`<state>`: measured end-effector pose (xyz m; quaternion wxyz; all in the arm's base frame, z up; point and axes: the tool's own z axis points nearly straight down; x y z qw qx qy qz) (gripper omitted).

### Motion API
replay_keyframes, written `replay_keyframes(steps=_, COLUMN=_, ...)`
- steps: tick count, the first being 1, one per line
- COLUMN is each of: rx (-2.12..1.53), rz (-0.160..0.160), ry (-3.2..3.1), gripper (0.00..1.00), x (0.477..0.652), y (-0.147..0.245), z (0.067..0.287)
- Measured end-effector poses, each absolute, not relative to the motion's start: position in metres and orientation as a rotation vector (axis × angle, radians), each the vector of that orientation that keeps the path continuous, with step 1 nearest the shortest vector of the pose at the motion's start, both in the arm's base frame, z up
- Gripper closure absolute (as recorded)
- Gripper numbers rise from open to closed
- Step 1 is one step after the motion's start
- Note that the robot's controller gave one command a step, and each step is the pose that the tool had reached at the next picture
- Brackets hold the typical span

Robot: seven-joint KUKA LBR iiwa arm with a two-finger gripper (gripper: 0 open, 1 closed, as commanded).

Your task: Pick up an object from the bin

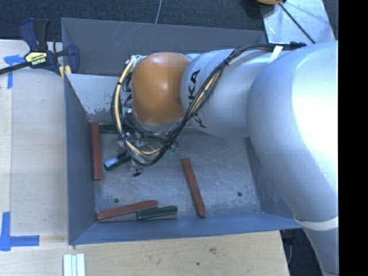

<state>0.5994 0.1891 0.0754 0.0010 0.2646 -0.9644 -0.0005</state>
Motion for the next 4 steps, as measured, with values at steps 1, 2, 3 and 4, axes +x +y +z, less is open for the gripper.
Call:
replay_keyframes(steps=1, rx=0.829, rz=-0.001, ry=-3.024, gripper=1.00, x=0.598, y=0.189, z=0.095)
replay_keyframes(steps=2, rx=0.831, rz=-0.001, ry=-3.032, gripper=1.00, x=0.601, y=0.190, z=0.114)
replay_keyframes(steps=3, rx=0.832, rz=0.000, ry=-3.036, gripper=1.00, x=0.601, y=0.190, z=0.126)
replay_keyframes(steps=4, rx=0.831, rz=-0.001, ry=-3.036, gripper=1.00, x=0.602, y=0.190, z=0.134)
